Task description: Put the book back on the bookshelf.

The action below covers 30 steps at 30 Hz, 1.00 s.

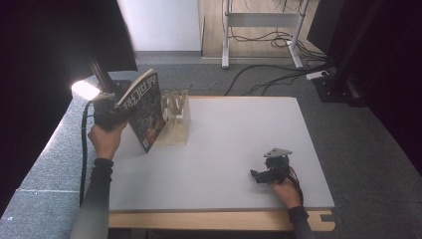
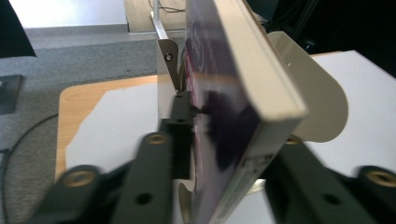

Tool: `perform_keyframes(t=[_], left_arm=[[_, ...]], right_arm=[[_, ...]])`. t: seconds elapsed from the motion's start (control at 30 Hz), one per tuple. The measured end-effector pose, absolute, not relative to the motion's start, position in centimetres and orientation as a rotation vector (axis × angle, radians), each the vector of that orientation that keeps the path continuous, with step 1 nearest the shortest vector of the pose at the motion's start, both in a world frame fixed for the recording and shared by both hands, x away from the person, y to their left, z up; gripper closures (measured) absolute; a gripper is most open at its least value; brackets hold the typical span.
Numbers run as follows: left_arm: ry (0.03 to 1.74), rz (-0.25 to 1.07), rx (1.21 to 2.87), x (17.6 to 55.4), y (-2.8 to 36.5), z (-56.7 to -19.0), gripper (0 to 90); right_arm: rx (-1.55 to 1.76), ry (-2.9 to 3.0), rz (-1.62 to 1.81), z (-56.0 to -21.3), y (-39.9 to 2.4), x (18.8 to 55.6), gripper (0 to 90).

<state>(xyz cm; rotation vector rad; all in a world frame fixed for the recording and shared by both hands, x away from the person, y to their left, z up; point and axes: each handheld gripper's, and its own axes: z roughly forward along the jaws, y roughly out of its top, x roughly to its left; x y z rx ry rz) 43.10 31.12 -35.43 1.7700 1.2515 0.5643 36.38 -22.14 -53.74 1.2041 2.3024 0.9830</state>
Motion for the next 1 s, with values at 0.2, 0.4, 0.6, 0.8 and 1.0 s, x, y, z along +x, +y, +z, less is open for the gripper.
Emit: perform_keyframes(t=[0.2,0.4,0.6,0.8,1.0], left_arm=[[1.213,0.578,1.784,42.8,31.0,-35.3,30.8],[1.167,0.577,1.803,41.7,31.0,-35.3,14.8],[1.131,0.572,1.796,40.4,31.5,-35.4,12.8],[1.109,0.559,1.816,39.1,31.6,-35.6,8.3],[1.098,0.570,1.868,37.5,31.5,-36.2,0.5]], right_arm=[[1.205,2.302,0.984,-53.7,-22.1,36.4,0.0],[1.205,2.302,0.983,-53.7,-22.1,36.4,0.0],[1.205,2.303,0.982,-53.7,-22.1,36.4,0.0],[1.204,2.303,0.983,-53.7,-22.1,36.4,0.0],[1.203,2.305,0.981,-53.7,-22.1,36.4,0.0]])
